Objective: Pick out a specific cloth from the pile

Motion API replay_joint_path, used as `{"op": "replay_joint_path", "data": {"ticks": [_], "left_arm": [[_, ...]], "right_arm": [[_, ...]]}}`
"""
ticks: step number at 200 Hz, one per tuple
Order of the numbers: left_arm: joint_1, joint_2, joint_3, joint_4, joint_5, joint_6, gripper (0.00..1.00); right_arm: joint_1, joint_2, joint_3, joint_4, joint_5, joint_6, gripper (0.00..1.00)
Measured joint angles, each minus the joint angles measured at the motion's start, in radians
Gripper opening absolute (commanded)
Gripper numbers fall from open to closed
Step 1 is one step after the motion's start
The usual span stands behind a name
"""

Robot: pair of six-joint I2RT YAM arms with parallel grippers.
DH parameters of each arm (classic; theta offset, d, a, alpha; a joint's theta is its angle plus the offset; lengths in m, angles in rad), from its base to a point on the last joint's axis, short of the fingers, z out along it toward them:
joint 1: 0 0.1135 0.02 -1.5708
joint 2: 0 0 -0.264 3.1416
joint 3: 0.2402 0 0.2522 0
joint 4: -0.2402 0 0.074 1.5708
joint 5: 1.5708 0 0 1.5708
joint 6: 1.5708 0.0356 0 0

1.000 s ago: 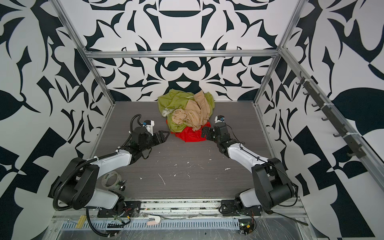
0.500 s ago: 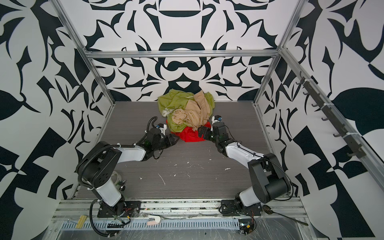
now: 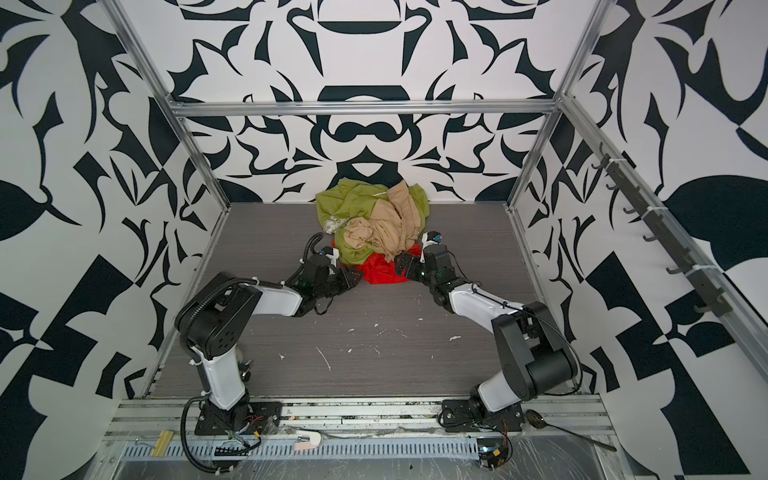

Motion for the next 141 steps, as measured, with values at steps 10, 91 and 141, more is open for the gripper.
{"op": "replay_joint_path", "data": {"ticks": [10,91,141], "left_arm": [[0.0,0.011,0.01,0.003,-0.001,0.001,0.48],[0.0,0.081,0.074,0.003,-0.004,0.015,0.39],[0.0,0.123,0.093,0.004,-0.005,0.02,0.2]], "right_arm": [[0.0,0.006,0.0,0.003,-0.001,0.0,1.0],[0.001,0.011,-0.001,0.023,-0.001,-0.005,1.0],[0.001,0.002,-0.011,0.033,0.003,-0.017,1.0]]}}
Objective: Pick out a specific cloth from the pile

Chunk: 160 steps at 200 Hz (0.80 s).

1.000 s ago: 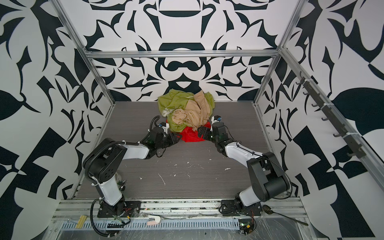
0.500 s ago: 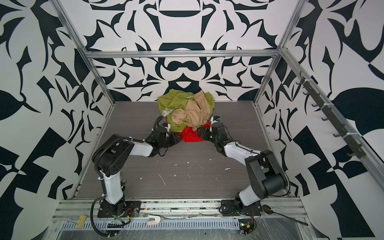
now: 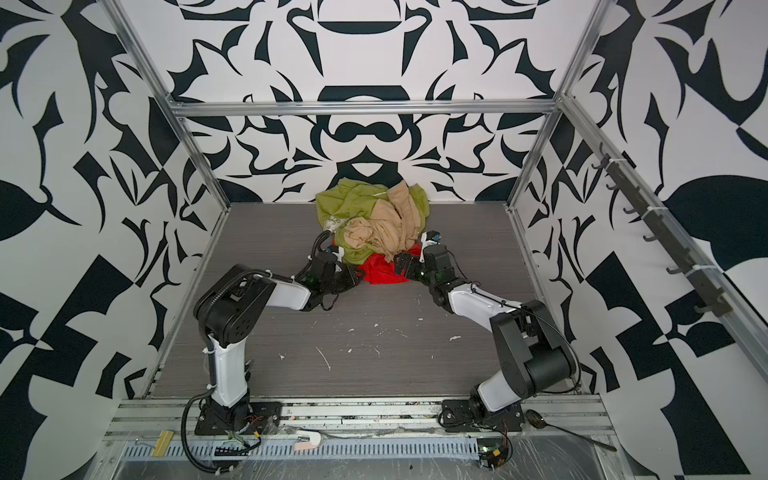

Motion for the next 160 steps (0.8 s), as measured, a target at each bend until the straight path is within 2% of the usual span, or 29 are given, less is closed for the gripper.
{"op": "replay_joint_path", "data": {"ticks": [35,60,160], "left_arm": [[0.0,0.002,0.005,0.0,0.0,0.005,0.05],[0.0,0.002,0.01,-0.004,0.002,0.009,0.0],[0.0,-0.061,0.114,-0.075,0.029,0.03,0.0]], "right_arm": [[0.0,-0.026,-0.017,0.002,0.011,-0.008,1.0],[0.0,-0.046,-0.019,0.005,0.019,-0.029,1.0],[0.0,-0.127,-0.031,0.019,0.059,-0.135,1.0]]}}
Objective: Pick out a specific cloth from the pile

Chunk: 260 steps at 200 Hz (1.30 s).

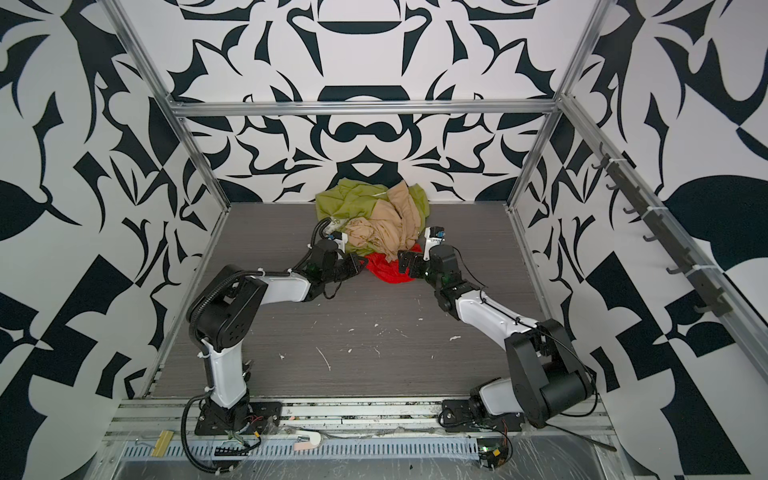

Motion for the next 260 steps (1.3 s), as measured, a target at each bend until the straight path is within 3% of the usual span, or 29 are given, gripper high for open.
{"op": "replay_joint_path", "data": {"ticks": [98,217,260], "left_arm": [[0.0,-0.076,0.115,-0.106,0.027,0.028,0.0],[0.007,-0.08,0.298,-0.172,0.071,0.044,0.0],[0.014,-0.09,0.307,-0.185,0.092,0.044,0.0]], "right_arm": [[0.0,-0.029,0.01,-0.023,-0.001,-0.141,1.0],[0.0,-0.087,0.034,-0.012,-0.139,-0.449,1.0],[0.0,-0.098,0.033,0.001,-0.177,-0.506,1.0]]}}
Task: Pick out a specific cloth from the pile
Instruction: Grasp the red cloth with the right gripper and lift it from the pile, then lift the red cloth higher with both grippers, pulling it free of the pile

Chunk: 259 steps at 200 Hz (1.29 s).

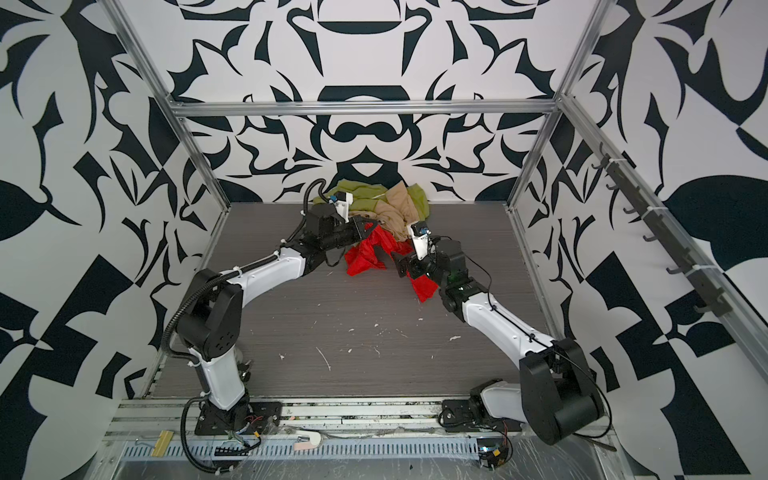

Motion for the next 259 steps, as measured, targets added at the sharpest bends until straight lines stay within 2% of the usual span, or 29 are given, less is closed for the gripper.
{"op": "replay_joint_path", "data": {"ticks": [68,138,209,259], "left_arm": [[0.004,-0.049,0.052,-0.034,0.043,-0.004,0.0],[0.006,-0.121,0.099,-0.035,0.102,-0.01,0.0],[0.013,-0.132,0.169,-0.042,0.183,-0.021,0.0],[0.013,-0.154,0.178,-0.039,0.23,-0.048,0.0]], "right_arm": [[0.008,-0.012,-0.007,-0.004,-0.039,-0.049,1.0],[0.013,-0.106,-0.017,-0.043,-0.061,-0.103,1.0],[0.017,-0.127,-0.05,-0.047,-0.1,-0.125,1.0],[0.061,-0.065,-0.076,0.061,-0.045,-0.104,1.0]]}}
